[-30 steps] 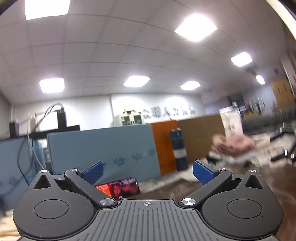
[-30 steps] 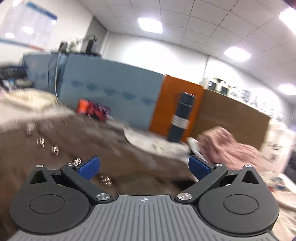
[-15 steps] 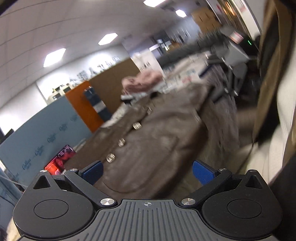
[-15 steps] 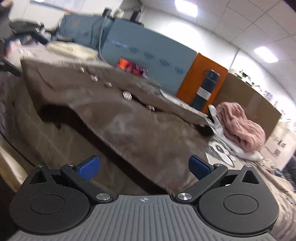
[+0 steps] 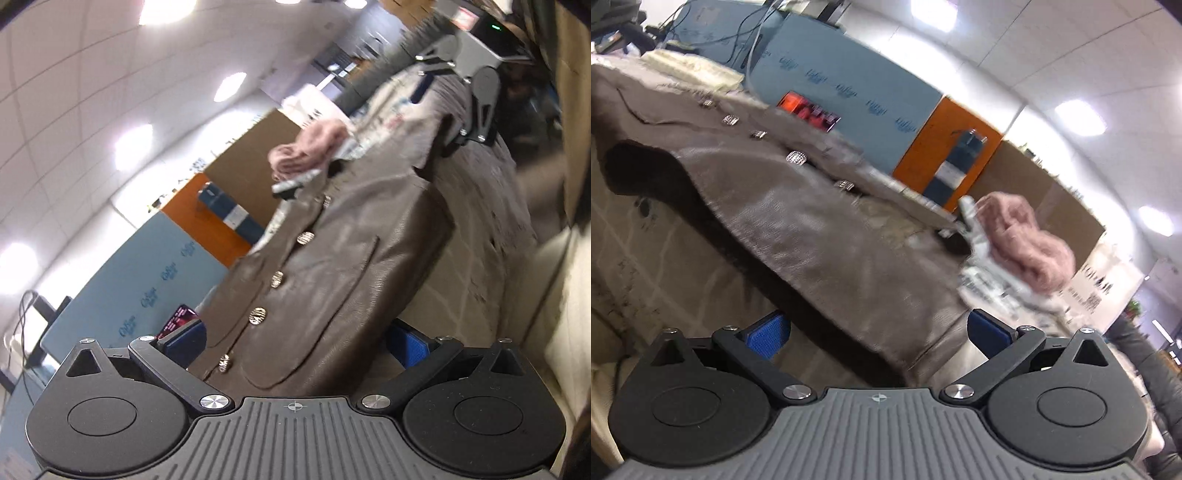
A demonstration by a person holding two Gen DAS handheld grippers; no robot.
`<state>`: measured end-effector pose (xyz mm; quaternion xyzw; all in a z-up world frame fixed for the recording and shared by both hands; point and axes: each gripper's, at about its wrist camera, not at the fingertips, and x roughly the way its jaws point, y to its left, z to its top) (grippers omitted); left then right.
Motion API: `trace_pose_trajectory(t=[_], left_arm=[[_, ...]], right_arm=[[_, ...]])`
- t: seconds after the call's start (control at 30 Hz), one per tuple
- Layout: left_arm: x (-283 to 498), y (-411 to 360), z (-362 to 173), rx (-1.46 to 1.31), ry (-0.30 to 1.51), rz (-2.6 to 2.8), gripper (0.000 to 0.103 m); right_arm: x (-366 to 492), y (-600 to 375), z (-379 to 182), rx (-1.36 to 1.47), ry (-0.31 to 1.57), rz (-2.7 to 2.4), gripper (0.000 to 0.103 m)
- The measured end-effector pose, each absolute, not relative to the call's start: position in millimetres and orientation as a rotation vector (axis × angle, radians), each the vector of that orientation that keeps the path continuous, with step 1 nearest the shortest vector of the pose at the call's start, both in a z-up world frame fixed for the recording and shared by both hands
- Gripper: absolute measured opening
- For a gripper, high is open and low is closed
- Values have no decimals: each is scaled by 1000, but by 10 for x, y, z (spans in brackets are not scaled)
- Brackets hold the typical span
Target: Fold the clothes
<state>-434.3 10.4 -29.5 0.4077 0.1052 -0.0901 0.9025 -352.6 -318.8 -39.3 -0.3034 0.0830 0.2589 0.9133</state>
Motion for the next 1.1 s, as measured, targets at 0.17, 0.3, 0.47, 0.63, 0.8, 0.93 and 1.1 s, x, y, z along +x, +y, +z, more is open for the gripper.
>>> trace_pose_trajectory(t=[0.17, 0.3, 0.47, 0.63, 0.8, 0.93, 1.1], left_arm=[[-4258, 194, -197, 763, 190, -188, 96], [-4156, 266, -160, 680, 256, -270, 39], [-4142, 285, -148, 654, 276, -300, 25], [-4111, 303, -1, 633, 176, -237, 15], [-3915, 284, 149, 675, 60, -101, 15], [-3594, 304, 317, 746, -9, -43, 15], [-2980, 419, 518, 803, -21, -26, 13]], right_arm=[[-3476, -3269, -369, -643, 64, 415, 102], [-3471, -3262, -419, -698, 10, 400, 74], [-3489, -3254, -368, -687, 95, 536, 25], [-3400, -3280, -192, -616, 111, 585, 10], [-3223, -3279, 110, -531, -18, 589, 9], [-2942, -3154, 293, -560, -102, 583, 8], [-2410, -2977, 435, -552, -134, 605, 7]])
